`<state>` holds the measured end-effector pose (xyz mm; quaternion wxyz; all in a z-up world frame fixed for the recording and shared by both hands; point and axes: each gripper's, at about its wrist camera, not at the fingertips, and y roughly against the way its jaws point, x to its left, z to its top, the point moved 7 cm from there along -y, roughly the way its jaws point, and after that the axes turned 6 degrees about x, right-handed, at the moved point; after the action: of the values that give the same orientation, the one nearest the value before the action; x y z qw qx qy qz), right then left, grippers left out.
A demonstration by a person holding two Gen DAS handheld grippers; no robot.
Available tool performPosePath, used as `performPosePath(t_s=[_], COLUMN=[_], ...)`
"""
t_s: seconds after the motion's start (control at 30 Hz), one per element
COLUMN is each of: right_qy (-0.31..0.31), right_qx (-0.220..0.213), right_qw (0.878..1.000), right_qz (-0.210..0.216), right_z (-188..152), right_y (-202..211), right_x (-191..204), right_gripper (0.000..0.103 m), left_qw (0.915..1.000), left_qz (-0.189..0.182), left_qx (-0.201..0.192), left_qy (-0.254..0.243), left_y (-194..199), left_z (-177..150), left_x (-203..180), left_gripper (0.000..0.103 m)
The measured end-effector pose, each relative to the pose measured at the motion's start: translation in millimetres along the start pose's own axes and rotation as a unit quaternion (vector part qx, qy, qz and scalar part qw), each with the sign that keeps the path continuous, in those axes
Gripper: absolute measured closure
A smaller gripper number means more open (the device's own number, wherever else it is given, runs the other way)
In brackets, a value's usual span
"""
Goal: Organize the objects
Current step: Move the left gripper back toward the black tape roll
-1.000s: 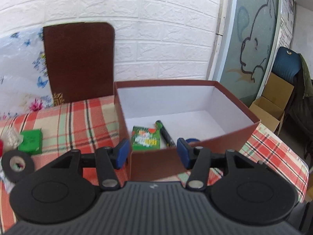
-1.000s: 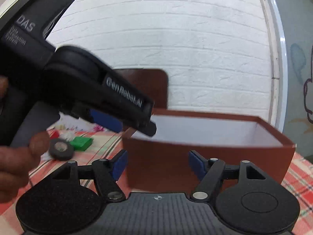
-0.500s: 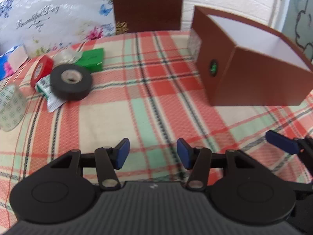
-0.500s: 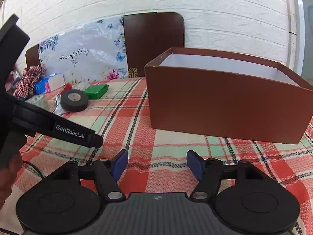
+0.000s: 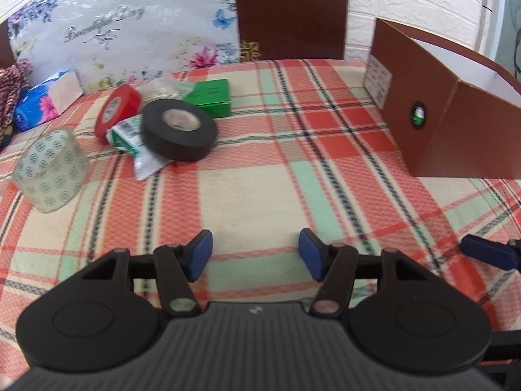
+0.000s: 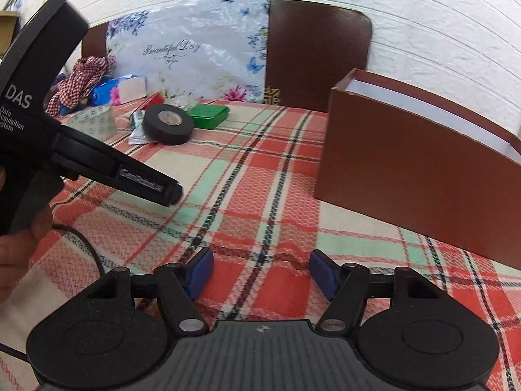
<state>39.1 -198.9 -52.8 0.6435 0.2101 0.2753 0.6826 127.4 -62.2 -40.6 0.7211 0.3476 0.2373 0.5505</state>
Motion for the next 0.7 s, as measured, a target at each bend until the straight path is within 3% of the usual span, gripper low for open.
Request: performPosePath(t_s=[0.23, 0.4, 0.53, 0.7], right_qy=[0.025, 0.048, 0.001, -0.057], right_qx=[0.001, 0.003, -0.01, -0.021], right_qw=[0.999, 0.996, 0.991, 0.984], right_qz=[0.028, 0.08, 0.133, 0.167], right_z=[6.8, 26.8, 60.7, 108.8], right_y=[-6.1, -22.9, -50.5, -92.2], right_x=[24.2, 55.1, 67.1, 79.5], right_gripper=[0.038, 0.039, 0.036, 0.024], left_qw=[0.998, 0.989, 0.9791, 0.9833], left_qz=[0.039, 0.1, 0.064, 0.069], left_qx=[-0.025, -0.044, -0.089, -0.093], left_qy=[0.043, 0.1, 0.171, 0.14], left_y=[4.5, 5.9, 12.1, 9.0], left_z=[-10.7, -18.2, -25.4, -22.4], left_x=[68.0, 136.2, 168.1, 155.4], left_gripper=[0.039, 0.022, 0.024, 0.023])
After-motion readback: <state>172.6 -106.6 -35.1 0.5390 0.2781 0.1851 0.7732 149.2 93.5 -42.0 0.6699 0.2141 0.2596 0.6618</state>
